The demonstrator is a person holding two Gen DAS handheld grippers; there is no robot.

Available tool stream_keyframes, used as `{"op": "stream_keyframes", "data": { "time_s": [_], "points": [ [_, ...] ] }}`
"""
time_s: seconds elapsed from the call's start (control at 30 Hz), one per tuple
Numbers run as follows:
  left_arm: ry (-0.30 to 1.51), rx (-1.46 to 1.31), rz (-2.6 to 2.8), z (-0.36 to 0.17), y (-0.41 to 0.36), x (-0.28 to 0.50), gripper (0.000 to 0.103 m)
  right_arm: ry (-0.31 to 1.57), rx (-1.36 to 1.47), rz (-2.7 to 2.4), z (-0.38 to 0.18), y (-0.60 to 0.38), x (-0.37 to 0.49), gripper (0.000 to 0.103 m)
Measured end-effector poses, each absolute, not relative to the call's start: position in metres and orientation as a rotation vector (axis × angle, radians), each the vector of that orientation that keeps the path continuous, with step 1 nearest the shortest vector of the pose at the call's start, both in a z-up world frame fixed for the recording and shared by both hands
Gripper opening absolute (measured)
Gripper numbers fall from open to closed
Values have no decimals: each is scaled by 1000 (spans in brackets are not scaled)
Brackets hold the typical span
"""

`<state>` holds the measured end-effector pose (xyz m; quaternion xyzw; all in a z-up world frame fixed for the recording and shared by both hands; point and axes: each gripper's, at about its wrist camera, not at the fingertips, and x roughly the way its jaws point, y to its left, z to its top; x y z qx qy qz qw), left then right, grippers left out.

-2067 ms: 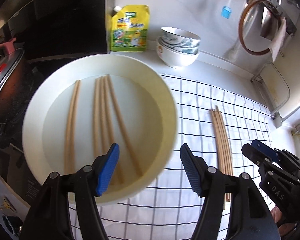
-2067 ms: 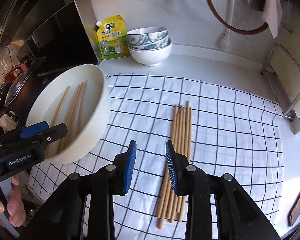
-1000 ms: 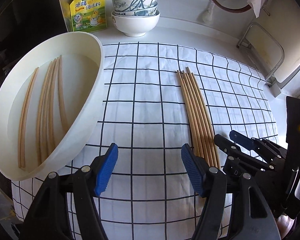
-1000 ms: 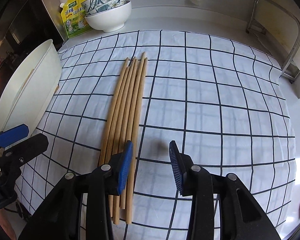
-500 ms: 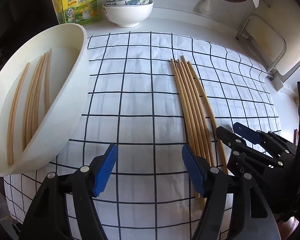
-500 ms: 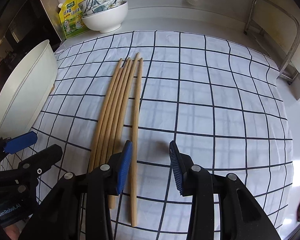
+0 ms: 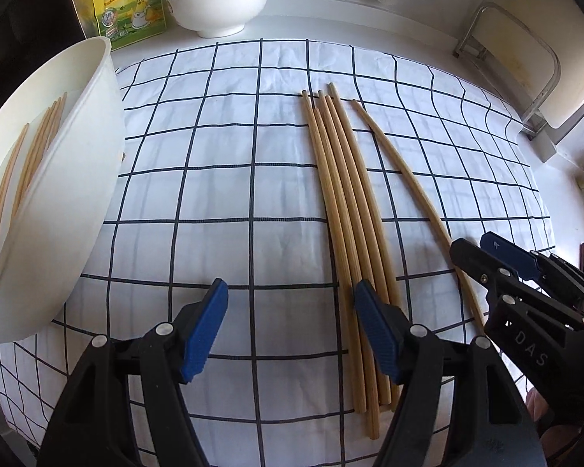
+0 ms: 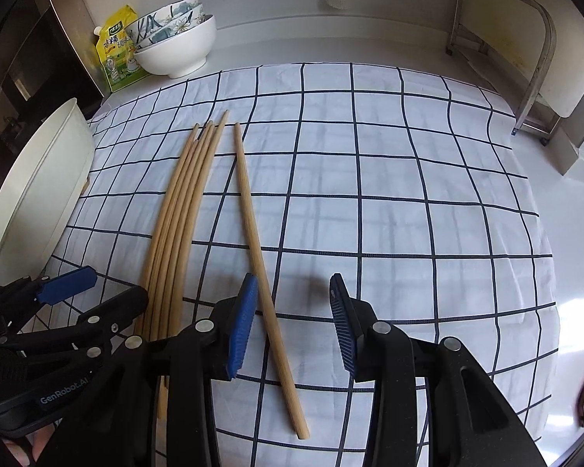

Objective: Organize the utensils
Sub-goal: 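Move both open tools back over the chopstick bundle on the cloth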

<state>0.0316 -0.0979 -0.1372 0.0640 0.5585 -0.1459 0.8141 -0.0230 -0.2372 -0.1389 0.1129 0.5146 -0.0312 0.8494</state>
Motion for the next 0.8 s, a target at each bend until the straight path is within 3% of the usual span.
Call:
{"op": "stream_keyframes", "data": {
  "time_s": [0.8],
  "points": [
    [1171, 152, -217, -142, -98, 50, 67, 1072, 170, -31, -142, -231, -2, 37]
  ]
}}
